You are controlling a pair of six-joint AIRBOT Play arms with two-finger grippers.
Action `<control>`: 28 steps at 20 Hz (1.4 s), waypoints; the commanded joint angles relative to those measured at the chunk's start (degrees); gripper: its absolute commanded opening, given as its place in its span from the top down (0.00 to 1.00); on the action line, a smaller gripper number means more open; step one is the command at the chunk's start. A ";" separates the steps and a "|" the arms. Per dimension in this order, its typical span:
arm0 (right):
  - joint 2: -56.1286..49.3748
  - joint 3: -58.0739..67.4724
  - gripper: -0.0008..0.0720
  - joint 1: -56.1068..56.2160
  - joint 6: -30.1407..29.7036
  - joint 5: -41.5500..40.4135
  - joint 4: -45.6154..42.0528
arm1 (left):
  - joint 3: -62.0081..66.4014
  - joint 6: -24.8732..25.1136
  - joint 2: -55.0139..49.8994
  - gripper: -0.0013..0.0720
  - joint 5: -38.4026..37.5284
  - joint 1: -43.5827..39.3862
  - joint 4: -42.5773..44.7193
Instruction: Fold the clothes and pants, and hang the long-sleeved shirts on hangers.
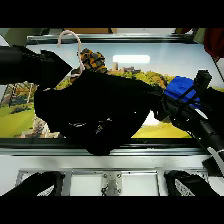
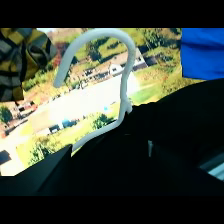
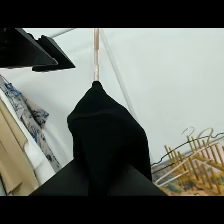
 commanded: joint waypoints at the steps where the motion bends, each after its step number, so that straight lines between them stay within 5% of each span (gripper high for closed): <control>1: 0.00 0.02 0.97 -0.04 0.59 0.07 4.61 | 0.02 -1.33 2.34 0.45 1.62 0.04 5.99; 3: 0.02 0.26 0.97 -1.11 0.55 0.15 8.22 | 0.02 -1.33 3.30 0.91 1.27 0.04 9.33; 4: 0.02 0.74 0.97 -2.38 0.57 0.15 8.22 | 0.02 -1.16 3.72 0.95 1.38 0.04 9.81; 10: 1.92 8.26 0.97 -18.32 3.06 -1.29 6.49 | -0.87 -1.16 3.37 0.95 0.55 0.04 9.68; 17: 5.88 20.81 0.97 -44.30 8.39 -12.96 -3.93 | -14.58 -1.18 3.37 0.95 7.45 0.04 9.49; 22: 7.78 25.83 0.97 -55.43 8.09 -33.70 -7.63 | -20.33 -1.16 3.34 0.95 14.32 0.04 9.51; 28: 8.44 33.09 0.97 -56.50 0.81 -60.76 -14.99 | -22.93 -1.14 3.34 0.95 18.12 0.04 9.64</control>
